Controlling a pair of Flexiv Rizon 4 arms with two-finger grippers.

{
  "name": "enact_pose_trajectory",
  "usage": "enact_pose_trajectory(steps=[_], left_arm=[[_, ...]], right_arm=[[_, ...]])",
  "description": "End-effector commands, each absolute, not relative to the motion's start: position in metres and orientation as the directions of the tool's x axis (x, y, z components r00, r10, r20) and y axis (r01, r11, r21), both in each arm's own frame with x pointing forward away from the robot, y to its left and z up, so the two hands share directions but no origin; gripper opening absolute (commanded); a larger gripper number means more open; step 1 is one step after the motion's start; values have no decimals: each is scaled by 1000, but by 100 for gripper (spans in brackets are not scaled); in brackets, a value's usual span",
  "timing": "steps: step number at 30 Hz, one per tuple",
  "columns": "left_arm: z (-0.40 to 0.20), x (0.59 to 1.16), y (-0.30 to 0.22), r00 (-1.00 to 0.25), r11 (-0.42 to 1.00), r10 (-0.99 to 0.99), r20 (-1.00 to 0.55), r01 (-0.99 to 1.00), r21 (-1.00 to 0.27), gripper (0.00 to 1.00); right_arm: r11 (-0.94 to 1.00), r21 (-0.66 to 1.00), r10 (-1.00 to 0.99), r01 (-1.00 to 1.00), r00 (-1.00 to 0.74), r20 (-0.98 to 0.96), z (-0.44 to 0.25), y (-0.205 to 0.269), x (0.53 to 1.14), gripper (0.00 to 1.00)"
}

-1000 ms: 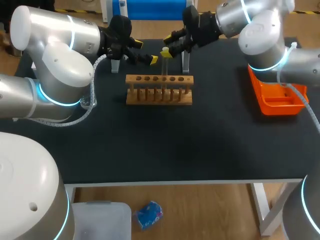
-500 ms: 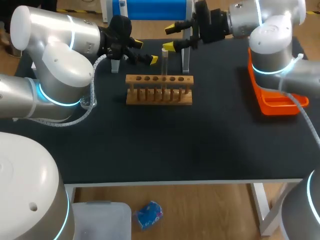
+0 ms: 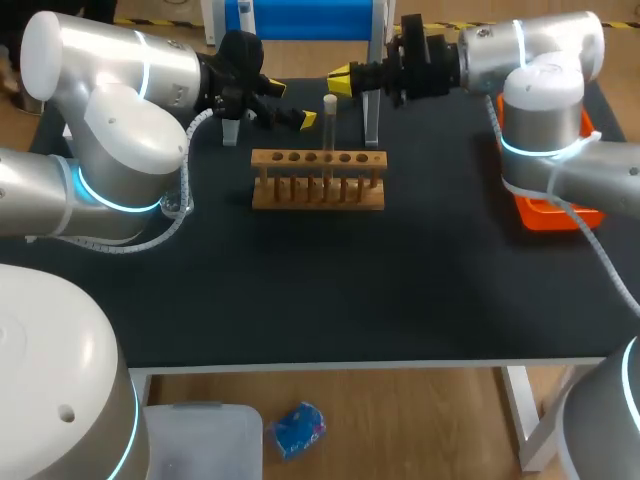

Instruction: Invert the test tube, pick up the pipette, mount the tip to pipette, aspirate from beaker and dispense into the tube, eject the tip, return the pipette, and cap with the stopper.

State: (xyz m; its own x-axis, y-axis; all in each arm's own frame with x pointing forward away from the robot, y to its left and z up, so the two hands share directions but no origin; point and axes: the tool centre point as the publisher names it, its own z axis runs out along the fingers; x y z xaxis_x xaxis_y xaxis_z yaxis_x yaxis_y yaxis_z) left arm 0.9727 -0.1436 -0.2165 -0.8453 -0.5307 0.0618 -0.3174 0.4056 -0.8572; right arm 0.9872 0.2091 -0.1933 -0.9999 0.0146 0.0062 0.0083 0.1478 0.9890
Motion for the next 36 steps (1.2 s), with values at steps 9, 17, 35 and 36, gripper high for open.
enact_pose_trajectory(steps=[9, 17, 35, 36], left_arm=[[-216, 973, -143, -846, 406, -530, 64, -318, -857, 100], [-216, 973, -143, -846, 406, -530, 64, -318, -857, 100], [-216, 973, -143, -846, 406, -530, 64, -318, -857, 100], [-216, 973, -143, -846, 406, -530, 64, -318, -857, 100]], right_arm=[[117, 993, -16, 13, -1000, 15, -206, 216, 993, 0], [116, 993, -30, 19, -999, 23, -211, 219, 993, 0], [107, 993, -32, 46, -998, 50, -221, 219, 995, 0], [106, 993, -31, 48, -998, 51, -222, 219, 995, 0]])
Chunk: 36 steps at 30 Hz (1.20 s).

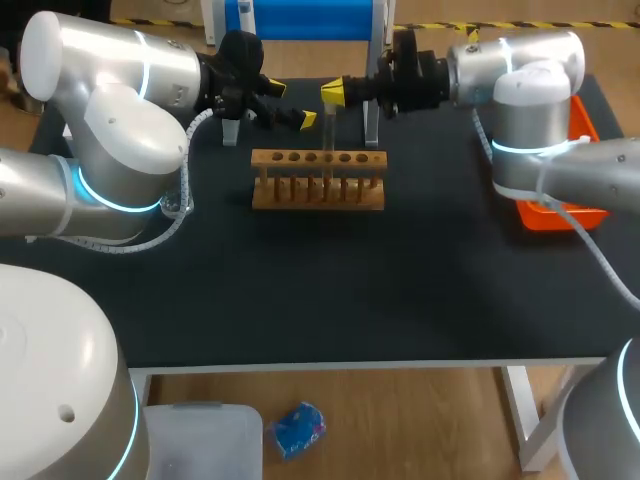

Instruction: Invert the test tube, pick up the pipette, mount the tip to pipette, aspirate from beaker and dispense into the tube, eject the tip, return the pipette, and cap with the stopper.

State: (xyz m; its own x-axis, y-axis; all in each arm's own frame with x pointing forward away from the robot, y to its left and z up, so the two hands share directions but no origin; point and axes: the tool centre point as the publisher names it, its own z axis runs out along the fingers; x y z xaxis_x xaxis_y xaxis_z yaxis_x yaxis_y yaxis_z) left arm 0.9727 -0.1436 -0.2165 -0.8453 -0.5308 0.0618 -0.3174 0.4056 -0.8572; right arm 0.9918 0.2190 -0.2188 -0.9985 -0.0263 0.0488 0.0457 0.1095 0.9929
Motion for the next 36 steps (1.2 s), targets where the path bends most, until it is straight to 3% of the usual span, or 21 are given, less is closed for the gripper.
enact_pose_trajectory(steps=[1, 25, 36], left_arm=[[-216, 973, -143, -846, 406, -530, 64, -318, -857, 100], [-216, 973, -143, -846, 406, -530, 64, -318, -857, 100], [-216, 973, -143, -846, 406, -530, 64, -318, -857, 100]], right_arm=[[107, 993, -30, 49, -998, 52, -223, 219, 995, 0], [89, 992, -13, 92, -996, 94, -244, 218, 991, 0], [112, 993, 1, 20, -1000, 20, -202, 211, 996, 0]])
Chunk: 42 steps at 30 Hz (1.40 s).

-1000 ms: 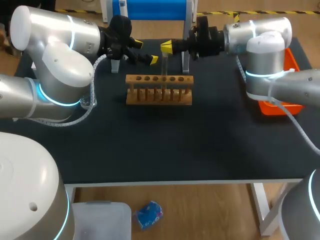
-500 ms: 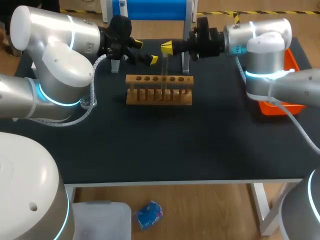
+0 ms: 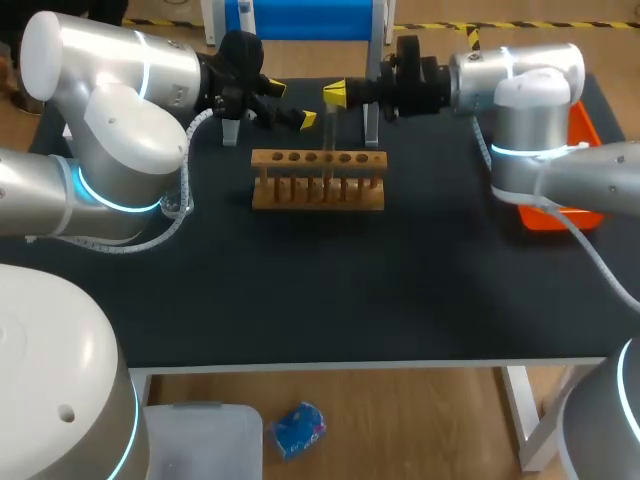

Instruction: Invert the test tube, pick up the pipette, mount the tip to pipette, aspirate from beaker and dispense into the tube, eject the tip, return the pipette, and cap with the stopper.

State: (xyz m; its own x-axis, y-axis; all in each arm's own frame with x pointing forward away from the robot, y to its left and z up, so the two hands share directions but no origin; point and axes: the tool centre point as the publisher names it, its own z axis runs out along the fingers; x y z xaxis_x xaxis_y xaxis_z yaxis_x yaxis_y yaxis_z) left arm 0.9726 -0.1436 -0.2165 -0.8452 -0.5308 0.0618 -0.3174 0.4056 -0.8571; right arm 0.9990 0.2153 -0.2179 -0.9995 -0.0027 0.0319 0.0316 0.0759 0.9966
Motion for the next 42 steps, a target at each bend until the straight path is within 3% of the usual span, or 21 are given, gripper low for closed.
enact_pose_trajectory(steps=[1, 2, 3, 4, 5, 6, 26, 42], left_arm=[[-216, 973, -143, -846, 406, -530, 64, -318, -857, 100], [-216, 973, -143, -846, 406, -530, 64, -318, -857, 100], [-216, 973, -143, -846, 406, -530, 64, -318, -857, 100], [-216, 973, -143, -846, 406, -530, 64, -318, -857, 100], [-216, 973, -143, -846, 406, -530, 64, -318, -857, 100], [-216, 973, -143, -846, 406, -530, 64, -318, -857, 100], [-216, 973, -143, -846, 406, -530, 64, -318, -857, 100], [-216, 973, -143, -846, 406, -530, 64, -318, -857, 100]], right_arm=[[120, 993, 8, 18, -1000, 18, -199, 209, 997, 0], [124, 992, 4, 7, -1000, 7, -195, 208, 997, 14], [139, 990, 6, -1, -1000, -2, -193, 207, 997, 41], [155, 988, 7, -15, -1000, -17, -189, 205, 998, 54], [162, 986, 6, -24, -1000, -25, -187, 203, 998, 73], [178, 983, 8, -34, -999, -36, -184, 202, 998, 99], [505, 844, -6, -178, -979, -203, -180, 133, 994, 100], [522, 841, 29, -138, -983, -179, -199, 109, 988, 100]])
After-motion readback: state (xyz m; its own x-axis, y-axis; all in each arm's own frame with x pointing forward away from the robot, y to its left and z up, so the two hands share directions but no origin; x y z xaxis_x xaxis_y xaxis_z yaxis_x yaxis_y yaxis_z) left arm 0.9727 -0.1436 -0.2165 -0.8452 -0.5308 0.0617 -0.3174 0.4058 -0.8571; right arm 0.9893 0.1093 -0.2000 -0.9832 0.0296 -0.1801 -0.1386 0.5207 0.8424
